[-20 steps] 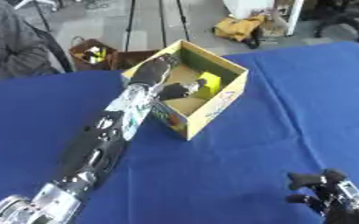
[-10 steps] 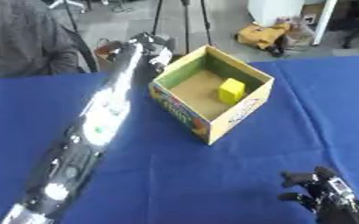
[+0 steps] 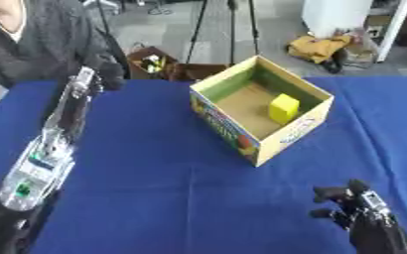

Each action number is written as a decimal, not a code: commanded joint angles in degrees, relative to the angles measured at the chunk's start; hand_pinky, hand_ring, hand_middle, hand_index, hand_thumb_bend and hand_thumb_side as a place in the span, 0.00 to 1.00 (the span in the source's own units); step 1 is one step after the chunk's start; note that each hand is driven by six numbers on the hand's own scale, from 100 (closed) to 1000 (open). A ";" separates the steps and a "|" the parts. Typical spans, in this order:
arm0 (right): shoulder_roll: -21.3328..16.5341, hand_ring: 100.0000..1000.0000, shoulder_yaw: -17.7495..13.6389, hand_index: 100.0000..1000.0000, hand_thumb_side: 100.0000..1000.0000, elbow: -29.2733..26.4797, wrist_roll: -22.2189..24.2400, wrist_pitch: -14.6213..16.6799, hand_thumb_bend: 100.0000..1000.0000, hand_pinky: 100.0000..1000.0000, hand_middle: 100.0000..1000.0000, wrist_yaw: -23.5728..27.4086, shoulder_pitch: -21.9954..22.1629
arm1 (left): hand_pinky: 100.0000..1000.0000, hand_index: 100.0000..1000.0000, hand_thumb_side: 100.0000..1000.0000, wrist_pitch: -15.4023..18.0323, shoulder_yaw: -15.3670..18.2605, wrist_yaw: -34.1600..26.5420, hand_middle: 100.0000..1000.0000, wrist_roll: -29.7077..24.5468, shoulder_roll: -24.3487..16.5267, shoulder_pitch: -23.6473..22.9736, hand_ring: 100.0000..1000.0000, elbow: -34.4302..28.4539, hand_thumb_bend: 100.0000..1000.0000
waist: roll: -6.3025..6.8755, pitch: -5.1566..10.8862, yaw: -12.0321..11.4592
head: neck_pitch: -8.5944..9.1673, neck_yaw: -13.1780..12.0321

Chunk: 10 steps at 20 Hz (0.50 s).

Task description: Pick up objects on the table and place them in the box.

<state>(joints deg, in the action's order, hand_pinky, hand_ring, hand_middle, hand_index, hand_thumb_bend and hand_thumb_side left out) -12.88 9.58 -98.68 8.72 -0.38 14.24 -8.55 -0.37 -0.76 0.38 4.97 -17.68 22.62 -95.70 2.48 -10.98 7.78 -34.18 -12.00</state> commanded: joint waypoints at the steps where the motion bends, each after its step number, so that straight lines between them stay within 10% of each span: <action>1: -1.08 0.89 -0.73 0.62 0.97 -1.65 -0.50 0.13 0.00 0.62 0.53 0.50 -0.45 | 0.68 0.67 1.00 0.43 1.87 -2.80 0.57 0.25 1.06 -1.91 0.60 -2.46 0.12 | -0.21 1.02 -0.15 | -0.25 -0.07; 10: -1.21 0.89 -1.39 0.62 0.97 -1.93 -1.20 0.18 0.00 0.62 0.53 0.81 -0.73 | 0.64 0.63 1.00 3.00 2.49 -7.49 0.50 -2.55 4.47 -8.18 0.53 -2.12 0.16 | -0.07 1.10 0.39 | -0.61 -0.16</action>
<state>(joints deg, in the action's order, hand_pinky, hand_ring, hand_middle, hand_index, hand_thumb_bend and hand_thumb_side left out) -12.99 8.77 -99.28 7.76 -0.24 14.67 -8.81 2.39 0.80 -6.30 2.92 -12.94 14.11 -97.18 2.52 -10.62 8.16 -34.31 -12.22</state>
